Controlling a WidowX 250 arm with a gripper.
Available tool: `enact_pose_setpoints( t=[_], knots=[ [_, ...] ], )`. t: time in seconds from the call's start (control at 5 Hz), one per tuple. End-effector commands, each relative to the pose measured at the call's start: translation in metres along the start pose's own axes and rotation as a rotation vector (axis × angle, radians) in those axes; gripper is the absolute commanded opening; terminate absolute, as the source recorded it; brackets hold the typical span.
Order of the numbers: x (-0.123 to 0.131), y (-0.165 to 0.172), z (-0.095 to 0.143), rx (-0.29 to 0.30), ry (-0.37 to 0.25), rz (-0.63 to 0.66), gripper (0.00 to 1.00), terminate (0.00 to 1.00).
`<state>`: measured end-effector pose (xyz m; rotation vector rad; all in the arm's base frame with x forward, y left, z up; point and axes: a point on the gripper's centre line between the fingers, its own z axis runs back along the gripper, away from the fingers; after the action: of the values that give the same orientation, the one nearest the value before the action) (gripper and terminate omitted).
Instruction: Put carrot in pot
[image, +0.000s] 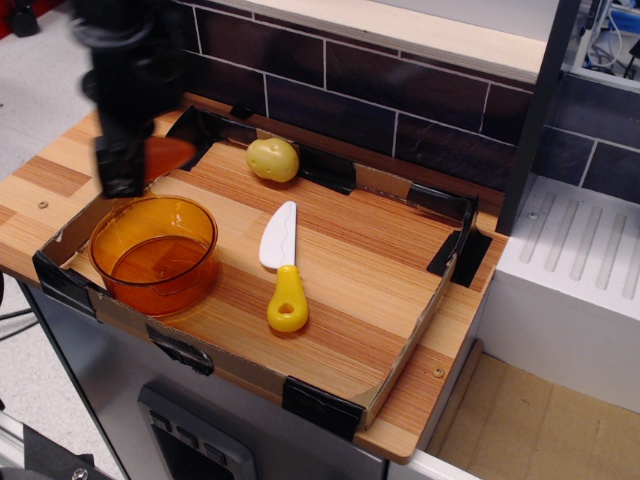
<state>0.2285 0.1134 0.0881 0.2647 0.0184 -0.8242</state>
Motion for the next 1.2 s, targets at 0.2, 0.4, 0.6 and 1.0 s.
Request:
enact_pose_setpoints(
  t=[0.2, 0.4, 0.6, 1.0],
  knots=[
    [-0.022, -0.003, -0.006, 0.045, 0.013, 0.018, 1.0, 0.0],
    [-0.02, -0.004, -0.004, 0.039, 0.004, 0.02, 1.0, 0.0],
    [-0.02, -0.002, 0.009, 0.034, -0.044, 0.03, 1.0, 0.0],
    [-0.008, 0.011, 0.064, 0.029, -0.148, 0.101, 1.0, 0.0]
  ],
)
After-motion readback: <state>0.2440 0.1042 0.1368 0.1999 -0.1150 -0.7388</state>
